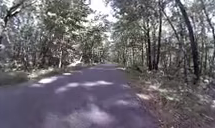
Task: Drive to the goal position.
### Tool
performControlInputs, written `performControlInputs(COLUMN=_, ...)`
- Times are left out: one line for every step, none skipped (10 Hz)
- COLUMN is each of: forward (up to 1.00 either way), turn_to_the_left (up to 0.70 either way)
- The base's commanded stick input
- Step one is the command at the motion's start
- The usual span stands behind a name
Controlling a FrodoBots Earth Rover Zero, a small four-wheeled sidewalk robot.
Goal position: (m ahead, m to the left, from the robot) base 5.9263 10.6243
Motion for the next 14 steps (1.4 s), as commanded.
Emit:
performControlInputs(forward=0.70, turn_to_the_left=0.00)
performControlInputs(forward=0.70, turn_to_the_left=0.00)
performControlInputs(forward=0.70, turn_to_the_left=0.00)
performControlInputs(forward=0.70, turn_to_the_left=0.00)
performControlInputs(forward=0.70, turn_to_the_left=0.00)
performControlInputs(forward=0.70, turn_to_the_left=0.00)
performControlInputs(forward=0.70, turn_to_the_left=0.00)
performControlInputs(forward=0.70, turn_to_the_left=0.00)
performControlInputs(forward=0.70, turn_to_the_left=0.00)
performControlInputs(forward=0.70, turn_to_the_left=0.00)
performControlInputs(forward=0.70, turn_to_the_left=0.00)
performControlInputs(forward=0.70, turn_to_the_left=0.00)
performControlInputs(forward=0.70, turn_to_the_left=0.00)
performControlInputs(forward=0.70, turn_to_the_left=0.00)
